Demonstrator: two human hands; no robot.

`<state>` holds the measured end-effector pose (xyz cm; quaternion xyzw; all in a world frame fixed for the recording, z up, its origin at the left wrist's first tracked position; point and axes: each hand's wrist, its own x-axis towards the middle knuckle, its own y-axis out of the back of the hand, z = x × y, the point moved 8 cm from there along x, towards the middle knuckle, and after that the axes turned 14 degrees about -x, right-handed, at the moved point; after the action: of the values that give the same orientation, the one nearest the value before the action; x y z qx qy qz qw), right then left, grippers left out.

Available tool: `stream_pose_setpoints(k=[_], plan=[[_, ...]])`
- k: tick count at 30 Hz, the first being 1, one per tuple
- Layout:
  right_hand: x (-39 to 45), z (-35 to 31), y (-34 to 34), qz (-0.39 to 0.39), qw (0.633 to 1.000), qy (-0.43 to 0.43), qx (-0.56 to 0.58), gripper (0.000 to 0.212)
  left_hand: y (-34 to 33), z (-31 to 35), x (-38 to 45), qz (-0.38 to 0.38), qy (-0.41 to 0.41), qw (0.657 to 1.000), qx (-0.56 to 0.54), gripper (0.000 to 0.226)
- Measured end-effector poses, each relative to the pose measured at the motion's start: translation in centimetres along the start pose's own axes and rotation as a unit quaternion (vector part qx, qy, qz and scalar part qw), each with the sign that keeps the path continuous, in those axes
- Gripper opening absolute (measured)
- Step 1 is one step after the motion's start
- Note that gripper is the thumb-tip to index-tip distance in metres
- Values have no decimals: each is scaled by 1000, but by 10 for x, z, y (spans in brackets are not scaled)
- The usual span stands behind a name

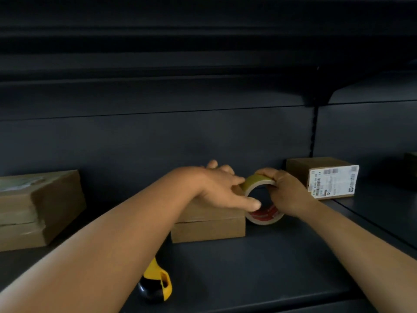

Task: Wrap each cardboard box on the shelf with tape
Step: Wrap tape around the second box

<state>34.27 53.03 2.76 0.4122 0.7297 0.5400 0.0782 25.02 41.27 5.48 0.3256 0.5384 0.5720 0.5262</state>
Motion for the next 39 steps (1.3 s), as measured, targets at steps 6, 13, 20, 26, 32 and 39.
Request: stream_pose_setpoints(k=[6,13,20,26,32,39], plan=[[-2,-4,5,24,998,28,-52,53,-3,-5,22,54,-18,998,-7,90],[-6,-7,8,28,991,40,-121,57,-4,-13,23,47,-15,998,-29,93],[-7,-10,9,21,988,37,-149,58,-2,-18,22,50,-8,997,-49,95],[-1,-12,12,1,975,35,-218,61,-1,-24,18,54,2,997,-53,93],[-1,-15,12,6,979,37,-203,58,1,-26,15,66,-21,992,-104,103],[-9,-11,16,-40,985,28,-164,80,36,-27,-10,244,-130,910,-308,67]])
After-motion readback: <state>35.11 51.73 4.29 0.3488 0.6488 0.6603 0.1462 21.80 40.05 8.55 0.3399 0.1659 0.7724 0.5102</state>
